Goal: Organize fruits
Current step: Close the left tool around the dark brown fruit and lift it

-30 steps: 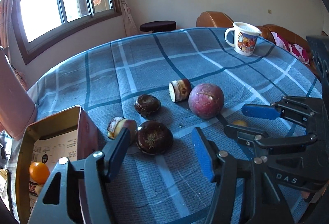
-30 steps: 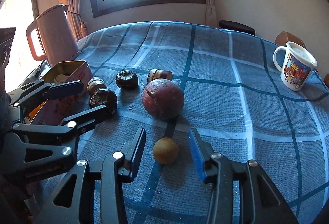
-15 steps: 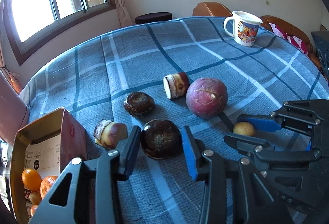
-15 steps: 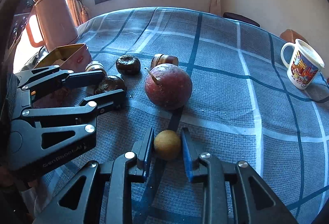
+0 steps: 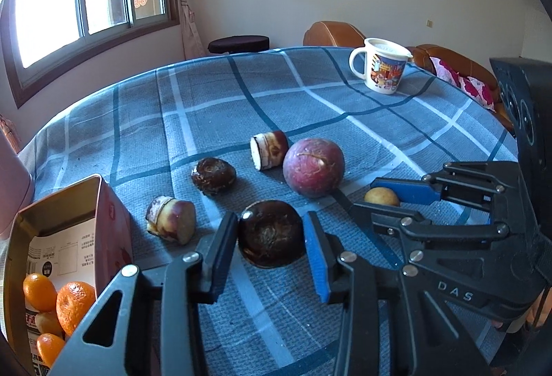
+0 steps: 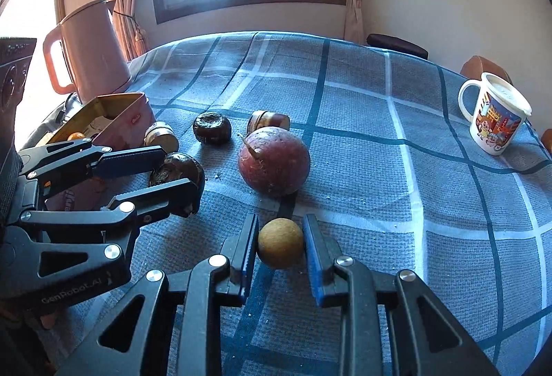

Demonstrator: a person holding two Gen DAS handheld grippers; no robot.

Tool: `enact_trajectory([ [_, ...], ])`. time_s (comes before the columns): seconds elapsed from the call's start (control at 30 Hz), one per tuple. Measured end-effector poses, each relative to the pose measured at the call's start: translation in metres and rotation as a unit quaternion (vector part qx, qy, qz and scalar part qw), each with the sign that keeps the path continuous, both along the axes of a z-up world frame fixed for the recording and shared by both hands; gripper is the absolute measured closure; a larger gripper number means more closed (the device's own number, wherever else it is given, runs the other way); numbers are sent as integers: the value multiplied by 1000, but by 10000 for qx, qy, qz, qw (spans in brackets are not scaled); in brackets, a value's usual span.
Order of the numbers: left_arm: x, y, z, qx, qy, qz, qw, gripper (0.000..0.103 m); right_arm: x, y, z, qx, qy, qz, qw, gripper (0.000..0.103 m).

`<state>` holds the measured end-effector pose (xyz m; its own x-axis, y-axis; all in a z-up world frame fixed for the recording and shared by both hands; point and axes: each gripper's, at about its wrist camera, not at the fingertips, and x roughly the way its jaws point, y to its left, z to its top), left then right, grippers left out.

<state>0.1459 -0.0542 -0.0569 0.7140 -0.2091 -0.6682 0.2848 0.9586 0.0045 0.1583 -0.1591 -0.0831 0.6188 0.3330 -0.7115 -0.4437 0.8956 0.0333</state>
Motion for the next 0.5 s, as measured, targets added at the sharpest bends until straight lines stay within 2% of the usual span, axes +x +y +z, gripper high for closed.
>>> enact_trajectory([
  [0.5,-27,1,16,-56,-706,-91,9974,63,-12,-8,12,280,-428,-30,9987,75],
])
